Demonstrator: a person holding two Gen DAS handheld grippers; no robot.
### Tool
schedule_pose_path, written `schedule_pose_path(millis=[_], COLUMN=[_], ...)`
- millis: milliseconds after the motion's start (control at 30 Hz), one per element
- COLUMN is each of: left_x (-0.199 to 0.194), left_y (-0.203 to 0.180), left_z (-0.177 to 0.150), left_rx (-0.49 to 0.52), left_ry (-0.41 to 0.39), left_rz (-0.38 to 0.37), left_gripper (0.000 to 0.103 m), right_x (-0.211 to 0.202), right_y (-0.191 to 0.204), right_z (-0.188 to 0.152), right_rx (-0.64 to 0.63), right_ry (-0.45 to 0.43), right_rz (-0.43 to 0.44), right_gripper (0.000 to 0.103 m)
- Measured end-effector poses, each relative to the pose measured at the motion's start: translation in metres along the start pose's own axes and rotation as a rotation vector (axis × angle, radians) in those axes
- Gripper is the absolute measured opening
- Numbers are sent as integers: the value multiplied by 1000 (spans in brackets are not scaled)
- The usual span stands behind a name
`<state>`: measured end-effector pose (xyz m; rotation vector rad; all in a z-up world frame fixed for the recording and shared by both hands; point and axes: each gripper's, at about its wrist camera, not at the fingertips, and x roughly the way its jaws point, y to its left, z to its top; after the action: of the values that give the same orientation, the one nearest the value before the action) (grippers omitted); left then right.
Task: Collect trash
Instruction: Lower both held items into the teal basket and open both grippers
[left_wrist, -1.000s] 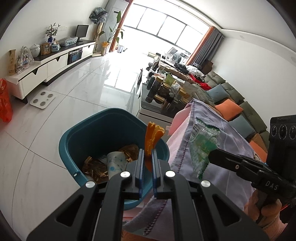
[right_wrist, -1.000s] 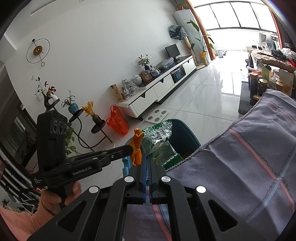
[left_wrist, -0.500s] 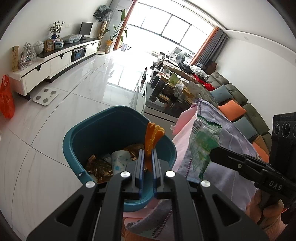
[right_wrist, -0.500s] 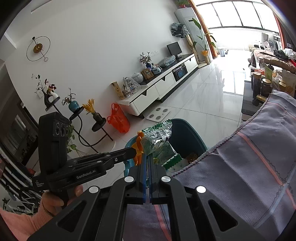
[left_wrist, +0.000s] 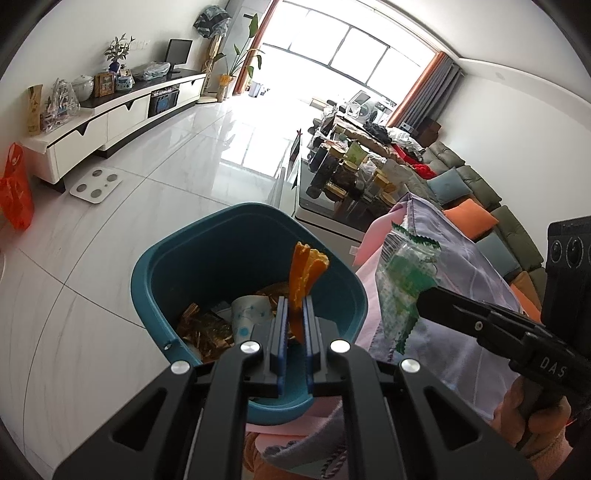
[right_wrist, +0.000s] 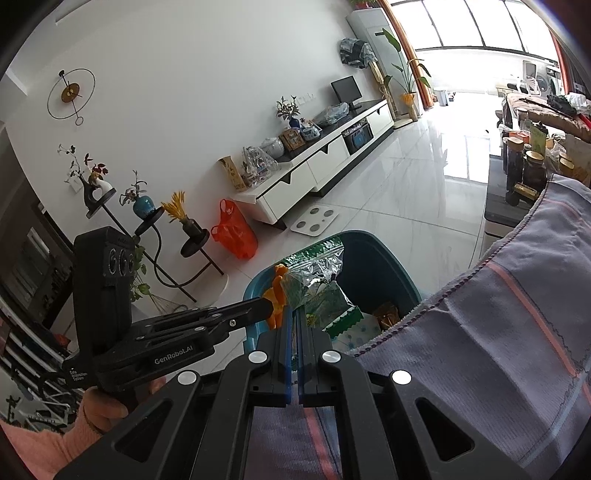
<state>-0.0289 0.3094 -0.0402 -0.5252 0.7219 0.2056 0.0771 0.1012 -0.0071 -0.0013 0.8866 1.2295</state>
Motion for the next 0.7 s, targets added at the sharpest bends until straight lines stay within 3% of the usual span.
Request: schedule_pose_path(millis=[700], left_x=[20], left_y=[6], left_z=[-4], left_rx=[-8], left_ry=[24], left_rz=[38], left_gripper=[9], right_x=[24], right_y=[-2], right_z=[7], right_rx=[17], right_ry=[57], right_rz=[-9], right_gripper=[2])
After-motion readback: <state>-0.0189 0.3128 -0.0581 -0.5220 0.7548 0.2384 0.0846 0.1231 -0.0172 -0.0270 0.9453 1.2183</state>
